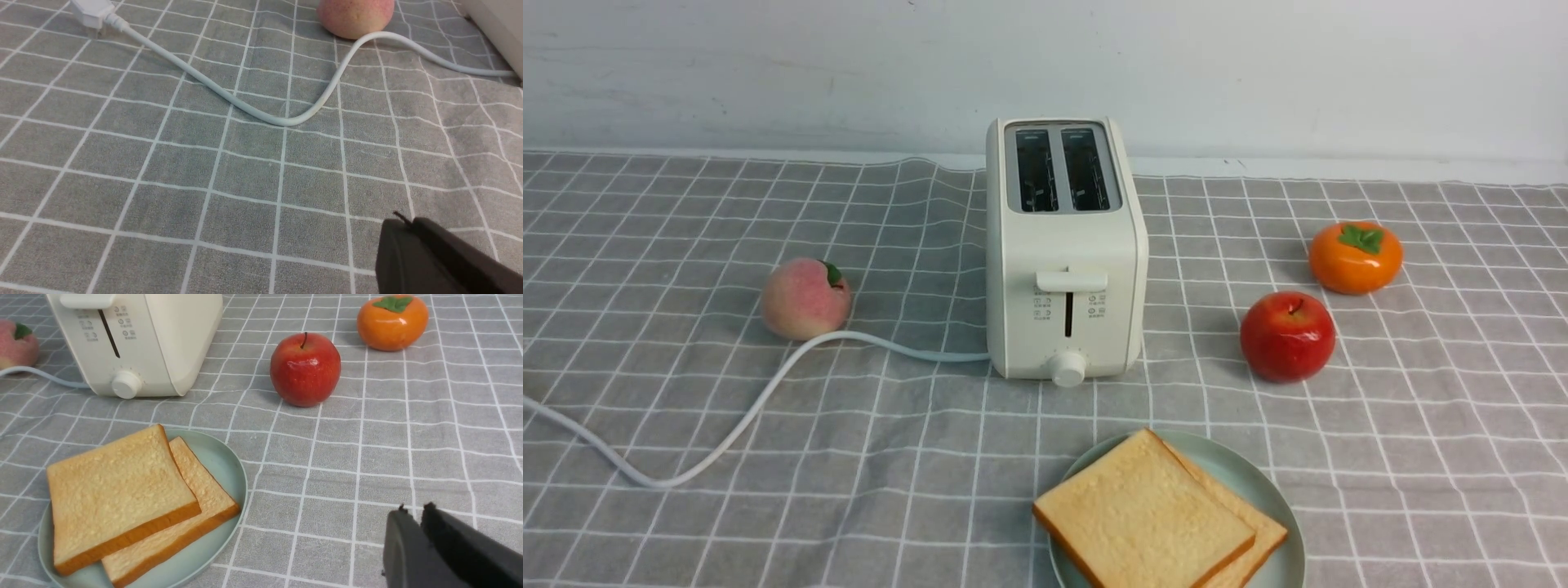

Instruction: Take toasted bread from bread machine on grey coffee table place on plate.

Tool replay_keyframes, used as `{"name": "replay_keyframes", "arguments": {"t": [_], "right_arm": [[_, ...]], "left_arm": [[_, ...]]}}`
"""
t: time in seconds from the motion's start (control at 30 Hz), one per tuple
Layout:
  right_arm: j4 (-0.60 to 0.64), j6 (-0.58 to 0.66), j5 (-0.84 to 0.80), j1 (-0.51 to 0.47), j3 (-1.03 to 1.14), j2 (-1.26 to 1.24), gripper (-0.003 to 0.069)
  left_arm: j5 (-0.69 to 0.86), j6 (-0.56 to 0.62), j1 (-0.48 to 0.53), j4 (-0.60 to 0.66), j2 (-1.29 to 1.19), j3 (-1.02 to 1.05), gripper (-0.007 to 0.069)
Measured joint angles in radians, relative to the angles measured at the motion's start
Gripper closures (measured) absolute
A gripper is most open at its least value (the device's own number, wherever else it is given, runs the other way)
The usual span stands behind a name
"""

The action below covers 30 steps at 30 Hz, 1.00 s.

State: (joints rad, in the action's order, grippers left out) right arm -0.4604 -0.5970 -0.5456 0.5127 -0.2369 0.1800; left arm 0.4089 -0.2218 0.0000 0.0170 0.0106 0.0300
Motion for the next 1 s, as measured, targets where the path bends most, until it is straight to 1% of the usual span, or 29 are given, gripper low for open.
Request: {"name": "replay_keyframes", "arguments": {"t": [0.13, 0.2, 0.3, 0.33, 0.37, 0.4, 0.5, 0.57, 0.6, 0.63, 0.67, 0.77, 0.87, 0.9, 1.0], "right_arm": [[0.0, 0.0, 0.0, 0.0, 0.0, 0.0, 0.0592], [0.0, 0.0, 0.001, -0.023, 0.0, 0.0, 0.0589], [0.0, 0.0, 0.001, -0.118, 0.0, 0.0, 0.0584], [0.0, 0.0, 0.001, -0.132, 0.0, 0.0, 0.0583], [0.0, 0.0, 0.001, -0.187, 0.0, 0.0, 0.0582], [0.0, 0.0, 0.001, -0.208, 0.0, 0.0, 0.0581], [0.0, 0.0, 0.001, -0.328, 0.0, 0.0, 0.0576], [-0.002, 0.0, 0.001, -0.376, 0.0, 0.0, 0.0575], [-0.003, 0.0, 0.001, -0.382, 0.0, 0.0, 0.0575], [-0.013, 0.0, 0.001, -0.423, 0.0, 0.0, 0.0573], [-0.019, 0.0, 0.001, -0.441, 0.0, 0.0, 0.0573], [-0.031, 0.0, 0.012, -0.471, 0.0, 0.0, 0.0569], [-0.033, 0.0, 0.069, -0.474, 0.004, 0.0, 0.0566], [-0.037, 0.001, 0.132, -0.476, 0.013, -0.007, 0.0565], [-0.053, 0.047, 0.249, -0.477, 0.048, -0.035, 0.0562]], "left_arm": [[0.0, 0.0, 0.0, 0.003, 0.0, 0.0, 0.0614], [0.0, 0.0, 0.0, 0.003, 0.0, 0.0, 0.061], [0.0, 0.0, 0.0, 0.003, 0.0, 0.0, 0.0607], [0.0, 0.0, 0.0, 0.003, 0.0, 0.0, 0.0607], [0.0, 0.0, 0.0, 0.003, 0.0, 0.0, 0.0606], [0.0, 0.0, 0.0, 0.003, 0.0, 0.0, 0.0606], [0.0, 0.0, 0.0, 0.004, 0.0, 0.0, 0.0605], [0.0, 0.0, 0.0, 0.004, 0.0, 0.0, 0.0605], [0.0, 0.0, 0.0, 0.004, 0.0, 0.0, 0.0605], [0.0, 0.0, 0.0, 0.004, 0.0, 0.0, 0.0605], [0.0, 0.0, 0.0, 0.004, 0.0, 0.0, 0.0605], [0.0, 0.0, 0.0, 0.004, 0.0, 0.0, 0.0605], [0.0, 0.0, 0.0, 0.004, 0.0, 0.0, 0.0601], [0.0, 0.0, 0.001, 0.004, 0.0, 0.0, 0.0599], [0.0, 0.0, 0.001, 0.004, 0.0, 0.0, 0.0596]]}}
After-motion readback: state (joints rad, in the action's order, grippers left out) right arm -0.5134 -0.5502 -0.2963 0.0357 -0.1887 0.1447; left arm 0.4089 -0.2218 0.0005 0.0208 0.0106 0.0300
